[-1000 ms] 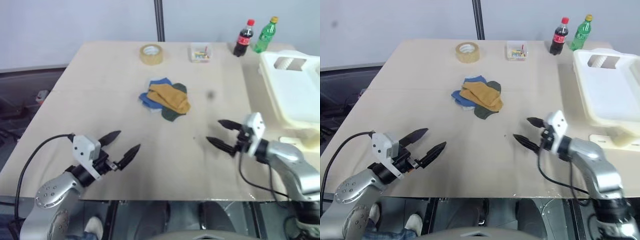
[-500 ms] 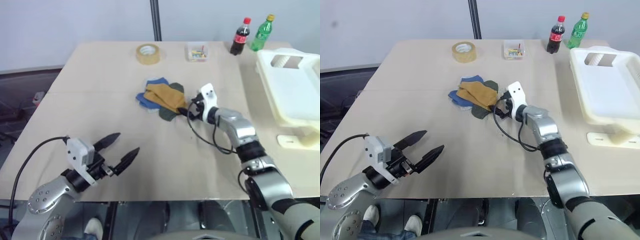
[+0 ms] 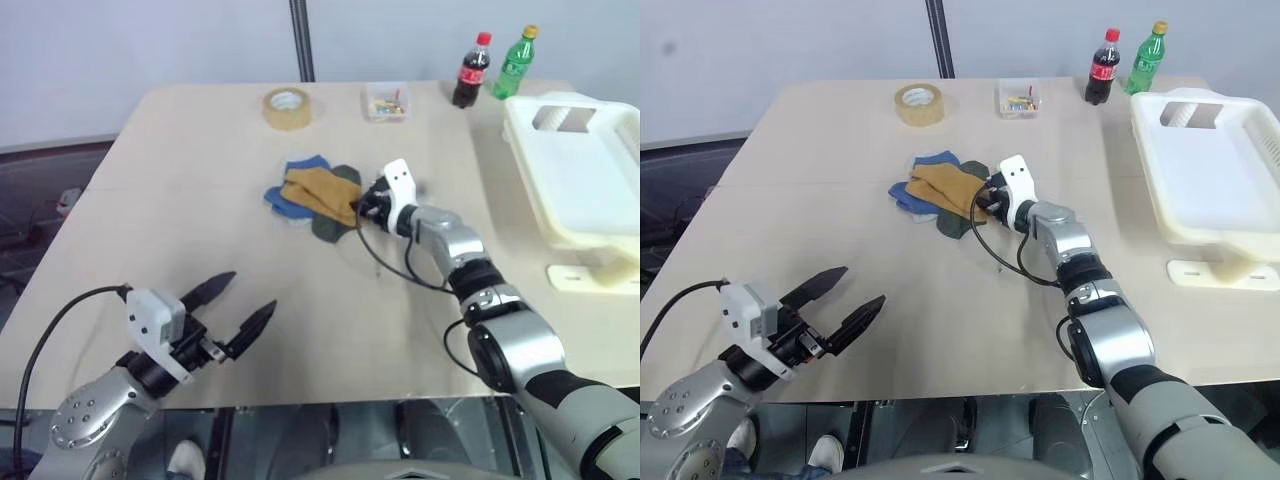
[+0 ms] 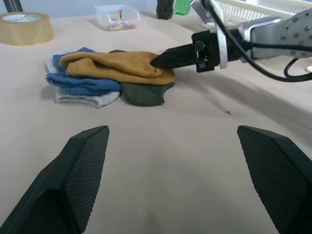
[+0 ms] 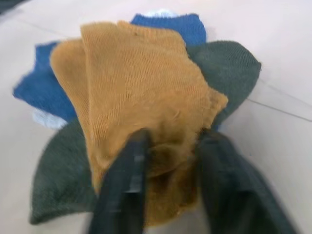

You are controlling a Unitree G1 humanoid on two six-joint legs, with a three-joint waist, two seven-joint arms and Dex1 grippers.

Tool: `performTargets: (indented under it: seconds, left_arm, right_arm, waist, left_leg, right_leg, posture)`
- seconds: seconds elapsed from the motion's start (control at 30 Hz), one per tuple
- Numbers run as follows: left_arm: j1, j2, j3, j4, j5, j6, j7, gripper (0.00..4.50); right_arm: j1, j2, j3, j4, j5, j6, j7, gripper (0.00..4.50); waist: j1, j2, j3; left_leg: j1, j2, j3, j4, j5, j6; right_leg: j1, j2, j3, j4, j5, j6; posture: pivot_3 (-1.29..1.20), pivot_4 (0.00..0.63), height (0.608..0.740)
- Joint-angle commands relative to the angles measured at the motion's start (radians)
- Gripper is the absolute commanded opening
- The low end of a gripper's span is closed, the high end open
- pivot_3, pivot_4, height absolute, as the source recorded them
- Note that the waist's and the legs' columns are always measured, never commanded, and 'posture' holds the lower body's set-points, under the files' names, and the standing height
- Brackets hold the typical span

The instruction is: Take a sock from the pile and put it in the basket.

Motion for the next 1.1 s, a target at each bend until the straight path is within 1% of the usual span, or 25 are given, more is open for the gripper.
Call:
performTargets:
  seconds: [0.03, 0.23, 0.4, 0.53, 0.6, 0.7, 0.8, 0.93, 1.0, 1.1]
  left_arm:
    - [0.002, 0.0, 0.012, -0.02, 0.011, -0.03, 0.0, 4.5]
    - [-0.007, -0.001, 0.0, -0.011, 0.018, -0.033, -0.002, 4.5]
    - [-0.021, 0.0, -0.011, 0.002, 0.026, -0.035, -0.005, 4.5]
    - [-0.029, 0.0, -0.026, 0.012, 0.036, -0.037, -0.009, 4.5]
    - [-0.03, -0.001, -0.03, 0.012, 0.039, -0.037, -0.009, 4.5]
    - [-0.029, -0.001, -0.033, 0.01, 0.04, -0.037, -0.011, 4.5]
    - [-0.026, 0.001, -0.035, 0.006, 0.036, -0.034, -0.014, 4.5]
    - [-0.024, 0.008, -0.033, 0.002, 0.028, -0.029, -0.019, 4.5]
    - [-0.027, 0.013, -0.031, 0.0, 0.023, -0.026, -0.023, 4.5]
    - [-0.037, 0.018, -0.033, 0.005, 0.022, -0.024, -0.026, 4.5]
  right_arm:
    - [-0.037, 0.008, -0.008, -0.01, -0.013, -0.035, 0.005, 0.05]
    - [-0.017, -0.022, -0.006, -0.127, -0.028, -0.033, 0.017, 0.05]
    - [0.046, -0.05, 0.008, -0.35, -0.01, 0.077, 0.048, 0.05]
    - [0.143, -0.1, 0.012, -0.606, 0.037, 0.253, 0.085, 0.05]
    - [0.198, -0.151, 0.01, -0.728, 0.074, 0.369, 0.115, 0.05]
    - [0.284, -0.268, -0.002, -0.9, 0.146, 0.522, 0.19, 0.05]
    - [0.372, -0.46, -0.037, -1.037, 0.226, 0.637, 0.303, 0.05]
    - [0.446, -0.734, -0.115, -1.104, 0.308, 0.701, 0.455, 0.05]
    - [0.435, -0.835, -0.17, -1.108, 0.368, 0.731, 0.525, 0.05]
    - [0.363, -0.915, -0.234, -1.119, 0.475, 0.802, 0.574, 0.05]
  waist:
    - [0.0, 0.0, 0.0]
    - [0.001, 0.001, 0.0]
    - [0.001, 0.001, 0.0]
    - [0.004, 0.001, 0.0]
    - [0.006, 0.001, 0.0]
    - [0.01, 0.001, 0.0]
    - [0.013, 0.001, 0.001]
    - [0.015, 0.0, 0.001]
    - [0.013, 0.001, 0.003]
    - [0.004, 0.001, 0.005]
  left_leg:
    - [0.0, 0.0, 0.0, 0.0, 0.0, 0.0]
    - [0.0, 0.0, 0.001, 0.0, 0.0, 0.0]
    - [-0.001, 0.0, 0.001, 0.0, 0.0, 0.0]
    - [-0.001, 0.001, 0.001, -0.001, 0.0, 0.0]
    - [-0.002, 0.0, 0.001, -0.001, 0.0, 0.0]
    - [-0.002, 0.0, 0.001, -0.001, 0.0, 0.0]
    - [-0.002, 0.0, 0.0, -0.001, 0.0, 0.0]
    - [-0.003, 0.0, 0.001, 0.0, 0.0, 0.001]
    - [-0.003, 0.001, 0.002, 0.0, 0.0, 0.001]
    - [-0.002, 0.002, 0.003, 0.0, 0.0, 0.001]
  right_leg:
    - [0.0, 0.0, 0.0, 0.0, 0.0, 0.0]
    - [-0.001, 0.0, 0.0, 0.0, 0.0, 0.0]
    - [-0.001, 0.0, 0.001, 0.0, 0.0, 0.0]
    - [-0.001, 0.0, 0.0, -0.001, 0.0, 0.0]
    - [-0.001, -0.001, 0.001, -0.001, 0.0, 0.0]
    - [-0.001, -0.004, 0.0, -0.001, 0.0, 0.0]
    - [0.0, -0.005, 0.0, -0.002, 0.0, 0.0]
    - [0.0, -0.005, 0.0, -0.003, 0.0, 0.0]
    - [0.0, -0.005, 0.001, -0.003, 0.0, 0.0]
    - [0.001, -0.004, 0.001, -0.002, 0.0, 0.0]
  posture:
    - [0.0, 0.15, 0.738]
    - [0.0, 0.15, 0.738]
    - [0.0, 0.15, 0.738]
    - [0.0, 0.15, 0.738]
    - [0.0, 0.15, 0.738]
    - [0.0, 0.15, 0.738]
    - [0.0, 0.15, 0.738]
    - [0.0, 0.15, 0.738]
    - [0.0, 0.15, 0.738]
    - [0.0, 0.15, 0.738]
